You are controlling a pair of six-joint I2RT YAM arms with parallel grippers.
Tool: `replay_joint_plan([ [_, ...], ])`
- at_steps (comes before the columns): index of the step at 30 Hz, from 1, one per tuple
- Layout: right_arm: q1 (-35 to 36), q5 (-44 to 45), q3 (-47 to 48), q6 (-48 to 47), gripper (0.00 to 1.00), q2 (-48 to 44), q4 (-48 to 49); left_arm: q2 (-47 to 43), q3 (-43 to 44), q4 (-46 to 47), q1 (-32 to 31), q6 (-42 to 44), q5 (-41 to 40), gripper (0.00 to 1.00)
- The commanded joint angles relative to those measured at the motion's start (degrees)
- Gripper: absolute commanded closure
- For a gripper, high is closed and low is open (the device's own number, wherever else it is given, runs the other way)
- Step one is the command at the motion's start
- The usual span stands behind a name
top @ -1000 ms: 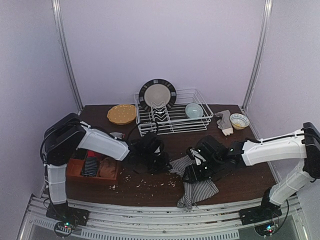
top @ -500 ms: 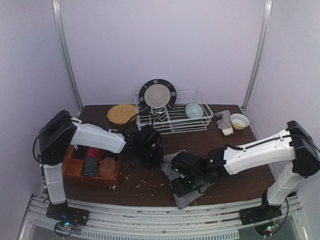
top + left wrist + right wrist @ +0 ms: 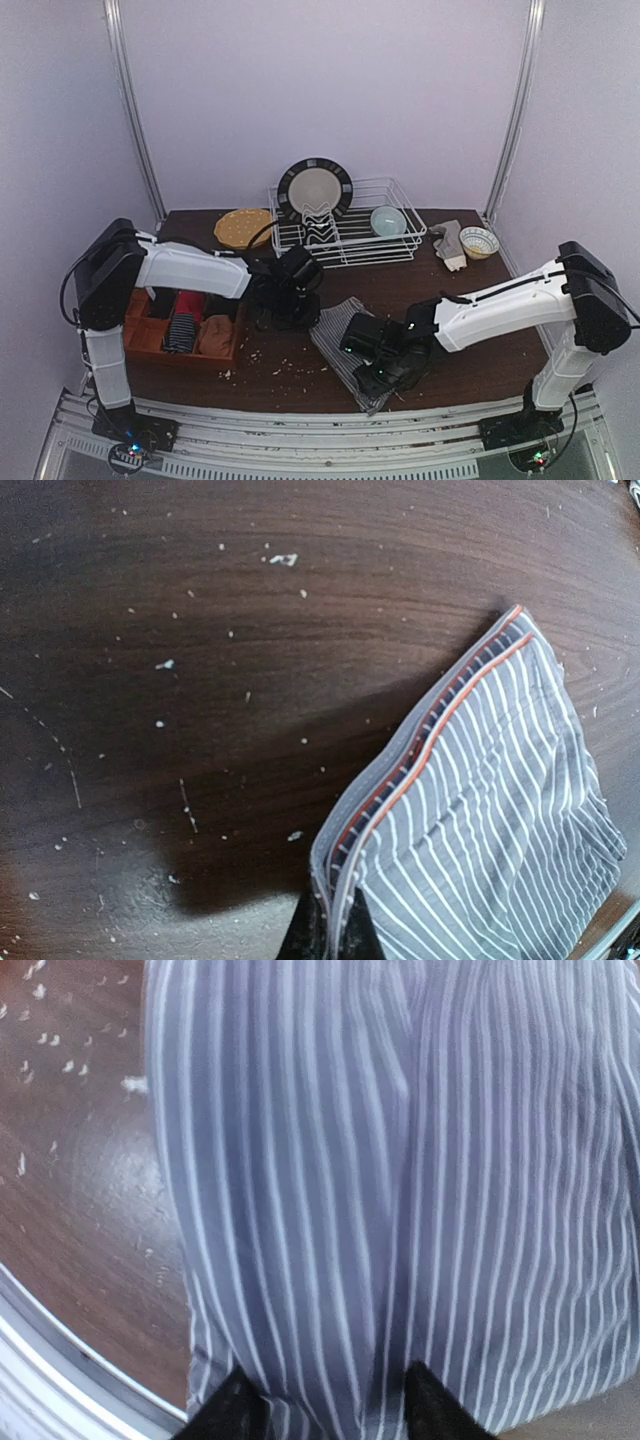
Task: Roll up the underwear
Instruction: Pass from the right arm to the left, then pass from the left arm to the right
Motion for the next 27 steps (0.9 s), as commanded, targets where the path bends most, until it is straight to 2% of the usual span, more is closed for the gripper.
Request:
replay_joint_plan([
  [1,0.38,-1.37,-1.33,-3.28,0.35,-7.64,-1.72,-0.94,2.32,-2.71,0.56,2.1,-2.18,1.0],
  [5,0.66,-0.74,1.43,-7.21,0.27,-8.51,-0.72,-0.14,3.91,-3.84,0.58,2.21,-2.2,1.0],
  [10,1.73,2.18,6.3,-10.52,0.25,-2.8,-0.23,0.9,5.29,-4.77,0.71,1.44,-1.4,1.0],
  [15,1.86,7.74,7.24,-10.73,0.21,1.57,5.56,0.96,5.3,-4.67,0.85,-0.4,-0.79,1.0],
  [19,1.76,11.05,6.71,-10.64,0.09,4.54,11.52,1.15,5.51,-4.36,1.07,-1.52,0.29,1.0],
  [27,0.32,16.92,8.3,-9.47,0.1,12.18,12.37,1.53,5.66,-4.5,1.48,-2.16,1.83,1.0],
])
